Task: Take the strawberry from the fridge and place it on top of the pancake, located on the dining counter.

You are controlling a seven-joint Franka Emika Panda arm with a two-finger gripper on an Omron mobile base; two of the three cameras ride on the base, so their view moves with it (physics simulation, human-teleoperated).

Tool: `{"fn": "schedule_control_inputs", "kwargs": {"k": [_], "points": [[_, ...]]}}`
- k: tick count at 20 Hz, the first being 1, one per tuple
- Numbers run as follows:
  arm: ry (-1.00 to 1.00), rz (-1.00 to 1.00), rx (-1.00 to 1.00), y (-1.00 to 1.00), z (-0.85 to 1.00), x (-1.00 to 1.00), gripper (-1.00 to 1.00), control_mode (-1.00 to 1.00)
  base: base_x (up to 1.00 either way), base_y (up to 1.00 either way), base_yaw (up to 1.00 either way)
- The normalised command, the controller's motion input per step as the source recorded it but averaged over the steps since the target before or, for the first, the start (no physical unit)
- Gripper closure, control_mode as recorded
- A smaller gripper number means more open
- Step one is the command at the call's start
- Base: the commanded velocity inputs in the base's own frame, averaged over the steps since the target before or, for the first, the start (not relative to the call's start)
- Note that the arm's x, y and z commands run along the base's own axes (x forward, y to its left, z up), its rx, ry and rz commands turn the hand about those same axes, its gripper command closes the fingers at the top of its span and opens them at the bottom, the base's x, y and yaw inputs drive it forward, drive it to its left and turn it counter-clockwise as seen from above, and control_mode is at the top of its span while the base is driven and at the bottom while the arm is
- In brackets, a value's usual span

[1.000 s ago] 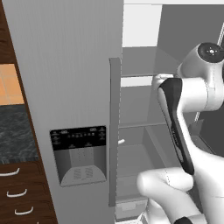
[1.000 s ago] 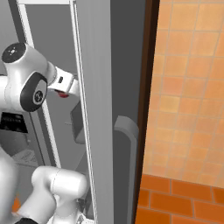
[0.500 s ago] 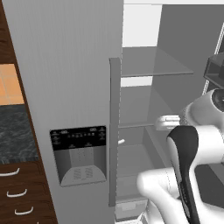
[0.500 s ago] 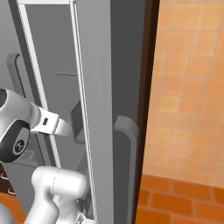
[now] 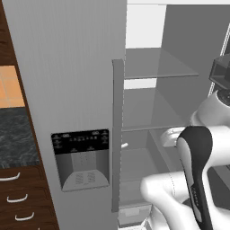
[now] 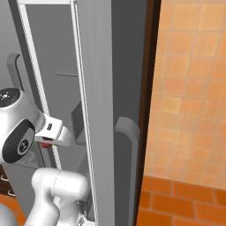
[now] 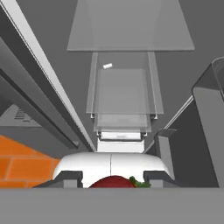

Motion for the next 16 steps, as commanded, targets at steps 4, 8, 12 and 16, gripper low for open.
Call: {"fn": "schedule_control_inputs", "kwargs": {"k": [4, 8, 12, 16], "points": [[0.00, 0.00, 0.00, 0.00, 0.00, 0.00, 1.00, -1.00, 0.00, 0.00, 0.00], [0.00, 0.00, 0.00, 0.00, 0.00, 0.00, 1.00, -1.00, 0.00, 0.00, 0.00], [0.00, -0.02, 0.00, 0.00, 0.00, -0.01, 1.00, 1.00, -0.18, 0.14, -0.11], [0.00, 0.00, 0.00, 0.00, 0.00, 0.00, 1.00, 1.00, -0.38, 0.68, -0.46]]}}
